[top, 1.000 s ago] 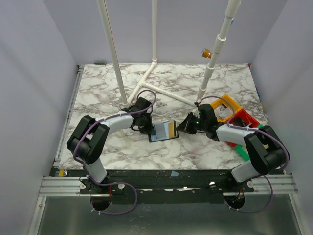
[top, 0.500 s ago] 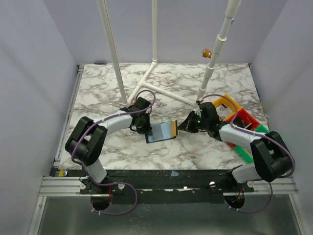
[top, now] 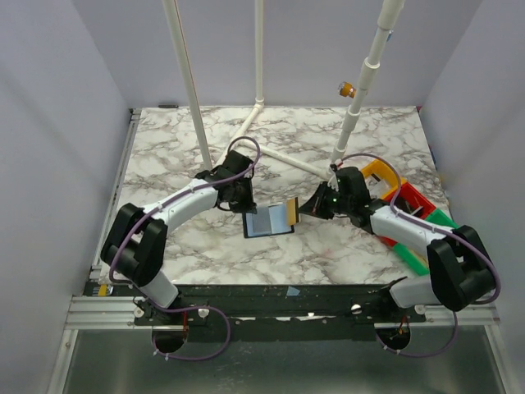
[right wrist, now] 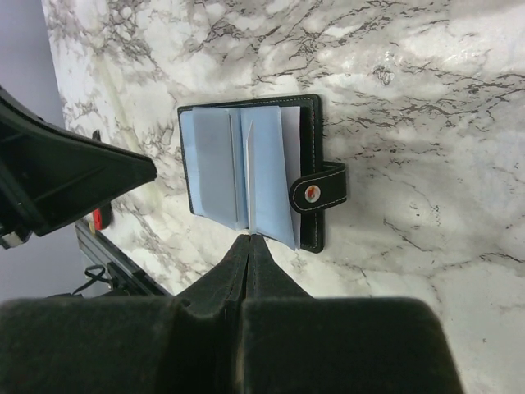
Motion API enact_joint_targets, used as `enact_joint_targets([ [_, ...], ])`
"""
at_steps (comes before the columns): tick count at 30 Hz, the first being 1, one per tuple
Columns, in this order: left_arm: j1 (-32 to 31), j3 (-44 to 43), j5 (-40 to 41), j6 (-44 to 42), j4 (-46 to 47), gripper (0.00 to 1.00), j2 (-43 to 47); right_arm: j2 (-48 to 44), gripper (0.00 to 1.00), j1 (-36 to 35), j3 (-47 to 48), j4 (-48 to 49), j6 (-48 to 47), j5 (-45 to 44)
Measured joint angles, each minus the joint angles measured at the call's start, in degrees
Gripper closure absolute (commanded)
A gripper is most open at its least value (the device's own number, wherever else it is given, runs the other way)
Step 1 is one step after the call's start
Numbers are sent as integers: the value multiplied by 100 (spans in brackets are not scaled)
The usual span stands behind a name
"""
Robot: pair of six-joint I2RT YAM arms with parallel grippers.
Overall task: Take the credit cards out of the card holder
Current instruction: Place the credit card in the storage box.
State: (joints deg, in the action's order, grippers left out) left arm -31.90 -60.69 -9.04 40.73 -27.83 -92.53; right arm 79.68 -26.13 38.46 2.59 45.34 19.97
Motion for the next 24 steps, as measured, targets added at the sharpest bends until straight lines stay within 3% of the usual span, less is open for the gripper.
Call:
enact_joint_targets([
  [3,0,-81,-2,-66,-24,60,157,-92,99,0,68,-157,0,-55],
  [10,0,-81,-35,-168,-109,35,404,-273,99,0,212,-417,2,-197],
  [24,-4,173,-258,-238,-109,31,1545,-833,99,0,612,-1392,26,-999],
])
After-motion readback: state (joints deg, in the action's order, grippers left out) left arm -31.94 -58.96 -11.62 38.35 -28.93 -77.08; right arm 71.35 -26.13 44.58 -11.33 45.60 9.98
